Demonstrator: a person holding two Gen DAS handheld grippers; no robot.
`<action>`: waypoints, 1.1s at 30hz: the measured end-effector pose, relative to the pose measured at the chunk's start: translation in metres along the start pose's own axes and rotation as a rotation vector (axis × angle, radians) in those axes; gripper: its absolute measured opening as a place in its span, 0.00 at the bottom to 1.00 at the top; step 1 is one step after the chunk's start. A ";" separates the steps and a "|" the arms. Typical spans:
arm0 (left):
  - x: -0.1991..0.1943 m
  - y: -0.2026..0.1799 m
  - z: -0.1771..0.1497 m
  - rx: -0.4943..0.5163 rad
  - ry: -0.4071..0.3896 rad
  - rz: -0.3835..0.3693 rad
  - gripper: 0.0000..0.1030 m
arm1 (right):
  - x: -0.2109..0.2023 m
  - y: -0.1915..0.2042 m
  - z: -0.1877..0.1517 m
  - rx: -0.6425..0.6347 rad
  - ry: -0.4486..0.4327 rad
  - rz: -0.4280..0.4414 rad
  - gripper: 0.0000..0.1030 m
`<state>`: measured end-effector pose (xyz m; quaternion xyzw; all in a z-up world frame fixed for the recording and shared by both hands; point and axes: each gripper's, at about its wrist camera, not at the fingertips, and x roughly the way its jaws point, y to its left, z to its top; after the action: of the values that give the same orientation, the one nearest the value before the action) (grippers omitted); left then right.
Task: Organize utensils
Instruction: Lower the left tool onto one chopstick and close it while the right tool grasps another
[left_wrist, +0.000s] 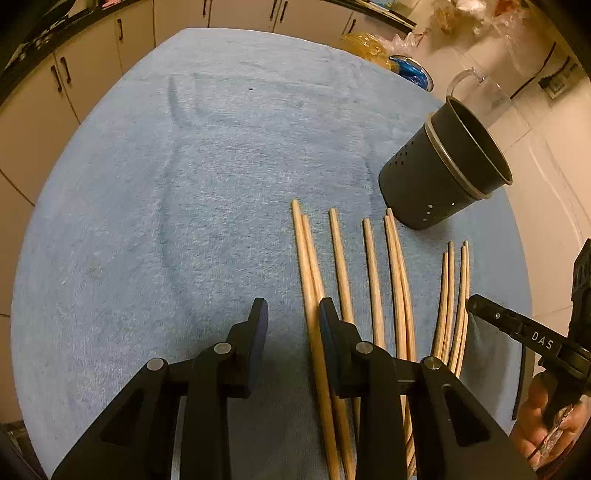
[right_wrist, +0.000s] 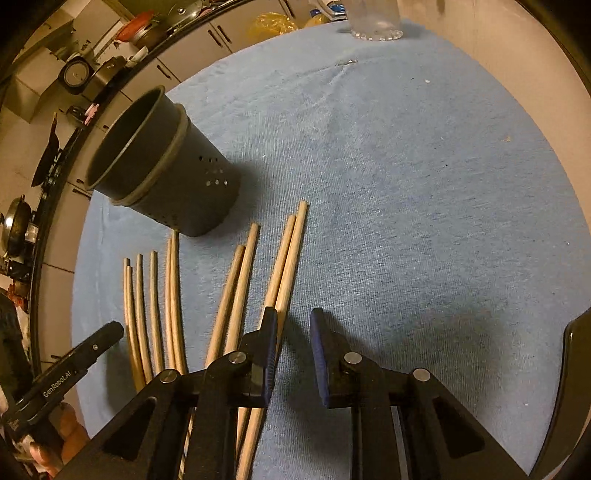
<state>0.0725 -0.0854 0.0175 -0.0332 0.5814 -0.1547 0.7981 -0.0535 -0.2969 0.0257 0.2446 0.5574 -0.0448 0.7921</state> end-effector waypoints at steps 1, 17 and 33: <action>0.002 -0.002 0.001 0.007 0.000 0.018 0.24 | 0.000 0.002 0.001 -0.007 0.002 -0.006 0.19; 0.008 -0.013 0.014 0.057 0.005 0.092 0.23 | 0.006 0.010 0.015 -0.008 0.034 -0.069 0.19; 0.005 -0.002 0.009 0.053 -0.007 0.066 0.13 | 0.011 0.024 0.015 -0.016 0.037 -0.076 0.18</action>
<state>0.0822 -0.0898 0.0166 0.0066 0.5753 -0.1437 0.8052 -0.0285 -0.2805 0.0278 0.2179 0.5811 -0.0659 0.7814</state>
